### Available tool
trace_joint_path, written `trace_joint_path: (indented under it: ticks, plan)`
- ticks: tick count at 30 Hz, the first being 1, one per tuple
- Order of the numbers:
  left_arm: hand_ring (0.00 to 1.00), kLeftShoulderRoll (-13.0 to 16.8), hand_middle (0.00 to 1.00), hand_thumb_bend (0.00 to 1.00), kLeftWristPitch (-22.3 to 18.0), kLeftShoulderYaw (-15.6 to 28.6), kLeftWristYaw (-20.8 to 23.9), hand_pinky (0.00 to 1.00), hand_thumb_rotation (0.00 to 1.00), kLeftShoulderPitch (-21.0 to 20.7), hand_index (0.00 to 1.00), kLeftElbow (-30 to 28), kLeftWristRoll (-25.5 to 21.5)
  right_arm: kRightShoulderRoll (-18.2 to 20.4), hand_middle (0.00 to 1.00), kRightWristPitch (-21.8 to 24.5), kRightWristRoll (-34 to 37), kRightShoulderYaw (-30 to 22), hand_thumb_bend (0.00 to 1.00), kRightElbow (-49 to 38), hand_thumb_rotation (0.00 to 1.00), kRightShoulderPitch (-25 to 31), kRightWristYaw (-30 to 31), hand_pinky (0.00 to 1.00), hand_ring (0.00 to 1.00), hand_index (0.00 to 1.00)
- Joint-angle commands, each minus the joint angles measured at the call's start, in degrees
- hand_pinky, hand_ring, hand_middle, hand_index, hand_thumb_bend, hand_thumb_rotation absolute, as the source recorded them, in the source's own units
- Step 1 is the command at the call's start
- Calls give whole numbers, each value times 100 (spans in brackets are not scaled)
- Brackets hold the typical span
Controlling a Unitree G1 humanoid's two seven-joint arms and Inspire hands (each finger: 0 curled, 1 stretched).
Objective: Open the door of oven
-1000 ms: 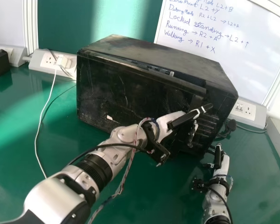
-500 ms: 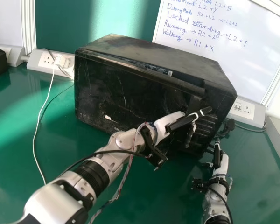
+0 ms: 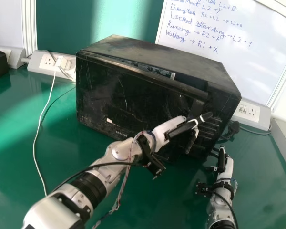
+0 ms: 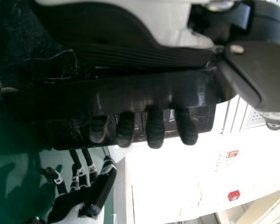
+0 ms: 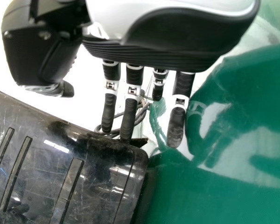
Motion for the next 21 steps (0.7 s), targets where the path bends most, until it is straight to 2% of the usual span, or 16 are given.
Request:
trace_joint_path:
  ticks: [1, 5, 9, 13, 17, 21]
  plan:
    - [5, -163, 8, 95, -461, -142, -400, 1, 100, 71, 8, -515, -70, 166, 55, 102, -56, 46, 56, 109, 100, 95, 109, 31, 38, 68]
    - [5, 49, 8, 93, -528, -359, -459, 1, 100, 393, 7, -1119, 108, 151, 54, 66, -140, 128, 53, 101, 100, 107, 45, 31, 38, 65]
    - [5, 152, 8, 87, -522, -327, -727, 1, 100, 651, 7, -1601, -157, 148, 55, 132, -156, 145, 54, 103, 100, 80, 12, 31, 38, 66]
    - [4, 194, 8, 86, -90, -281, -1037, 0, 100, 869, 8, -2114, -450, 143, 55, 105, -133, 112, 56, 99, 100, 88, 58, 30, 38, 66]
    - [4, 223, 7, 94, 272, -345, -1186, 0, 98, 1206, 8, -2768, -556, 125, 56, 104, -151, 137, 61, 94, 100, 94, 111, 32, 39, 66]
    - [4, 270, 7, 91, 656, -415, -1293, 0, 98, 1587, 8, -3591, -636, 144, 57, 181, -43, 37, 54, 92, 100, 44, 136, 34, 41, 66]
